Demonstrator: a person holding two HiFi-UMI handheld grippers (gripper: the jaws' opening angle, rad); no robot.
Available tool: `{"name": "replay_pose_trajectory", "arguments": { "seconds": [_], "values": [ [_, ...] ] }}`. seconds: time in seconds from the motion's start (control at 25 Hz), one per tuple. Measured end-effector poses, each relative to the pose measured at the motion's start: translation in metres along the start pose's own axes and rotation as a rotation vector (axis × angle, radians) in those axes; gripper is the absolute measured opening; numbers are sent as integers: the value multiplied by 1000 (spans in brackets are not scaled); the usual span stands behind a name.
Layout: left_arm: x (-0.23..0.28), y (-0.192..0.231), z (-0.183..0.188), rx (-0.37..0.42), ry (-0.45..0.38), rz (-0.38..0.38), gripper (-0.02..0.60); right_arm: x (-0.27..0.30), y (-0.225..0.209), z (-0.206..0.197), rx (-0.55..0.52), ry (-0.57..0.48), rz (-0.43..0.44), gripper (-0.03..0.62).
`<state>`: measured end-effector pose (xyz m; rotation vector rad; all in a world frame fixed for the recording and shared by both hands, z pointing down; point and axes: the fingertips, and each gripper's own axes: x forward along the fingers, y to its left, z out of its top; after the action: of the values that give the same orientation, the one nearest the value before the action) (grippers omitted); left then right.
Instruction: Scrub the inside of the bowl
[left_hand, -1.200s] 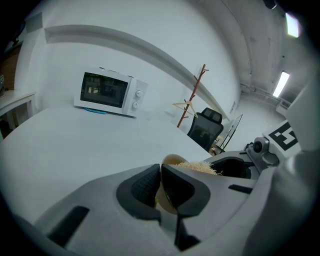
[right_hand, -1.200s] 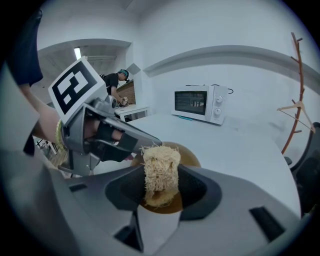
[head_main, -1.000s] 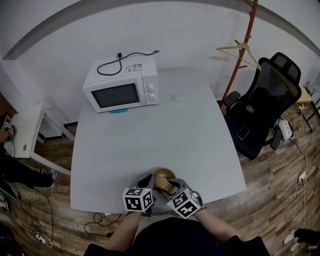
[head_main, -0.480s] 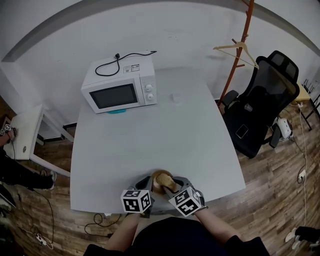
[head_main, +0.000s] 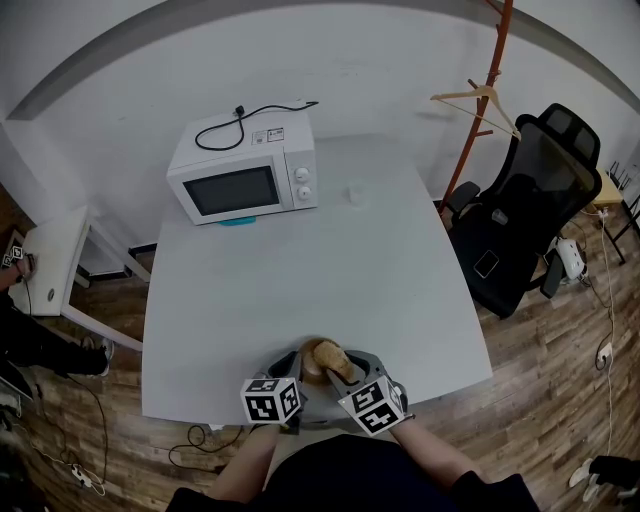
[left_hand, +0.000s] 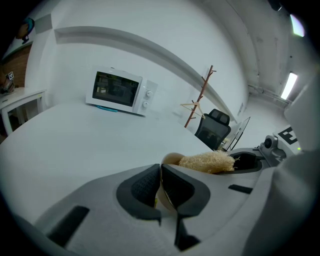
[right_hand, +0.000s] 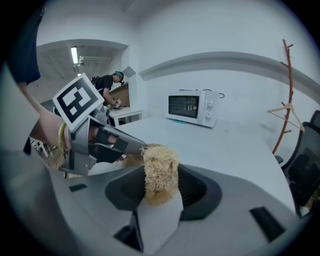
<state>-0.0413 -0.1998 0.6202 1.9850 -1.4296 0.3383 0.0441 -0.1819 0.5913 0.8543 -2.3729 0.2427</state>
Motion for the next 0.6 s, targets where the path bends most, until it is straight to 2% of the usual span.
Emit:
{"name": "replay_pose_trajectory", "arguments": {
  "seconds": [0.2, 0.36, 0.6],
  "values": [
    [-4, 22, -5, -32, -1, 56, 29, -5, -6, 11, 4, -67, -44, 178],
    [-11, 42, -10, -73, -13, 104, 29, -5, -11, 10, 31, -70, -64, 178],
    [-27, 76, -14, -141, -46, 181, 29, -2, -6, 8, 44, -69, -49, 178]
  ]
}}
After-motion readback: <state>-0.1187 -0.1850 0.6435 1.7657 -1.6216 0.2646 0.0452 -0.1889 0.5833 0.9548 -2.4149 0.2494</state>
